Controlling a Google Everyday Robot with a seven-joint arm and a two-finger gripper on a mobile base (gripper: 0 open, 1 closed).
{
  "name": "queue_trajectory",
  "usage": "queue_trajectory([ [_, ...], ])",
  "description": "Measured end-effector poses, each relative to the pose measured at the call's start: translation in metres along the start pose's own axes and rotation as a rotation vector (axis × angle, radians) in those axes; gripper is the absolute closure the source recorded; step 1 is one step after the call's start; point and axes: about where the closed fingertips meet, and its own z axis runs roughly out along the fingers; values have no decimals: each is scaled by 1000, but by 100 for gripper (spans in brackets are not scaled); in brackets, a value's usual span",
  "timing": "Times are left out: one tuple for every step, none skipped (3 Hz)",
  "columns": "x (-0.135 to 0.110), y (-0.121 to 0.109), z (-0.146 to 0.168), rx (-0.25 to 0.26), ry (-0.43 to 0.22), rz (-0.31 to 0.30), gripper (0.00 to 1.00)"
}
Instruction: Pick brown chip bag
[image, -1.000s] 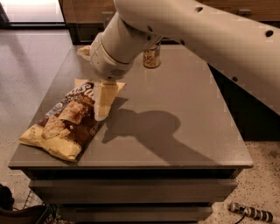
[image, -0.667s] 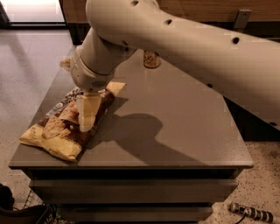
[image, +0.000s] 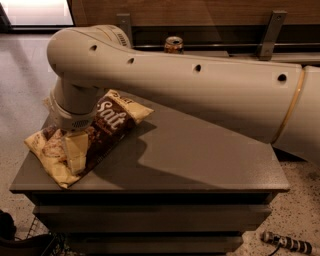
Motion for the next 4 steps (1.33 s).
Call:
queue_trajectory([
  [-2, 0, 3, -2, 4, -6, 9],
  [-3, 1, 2, -2, 4, -8, 33],
  [-4, 0, 2, -2, 5, -9, 56],
  [-5, 1, 1, -2, 5, -12, 87],
])
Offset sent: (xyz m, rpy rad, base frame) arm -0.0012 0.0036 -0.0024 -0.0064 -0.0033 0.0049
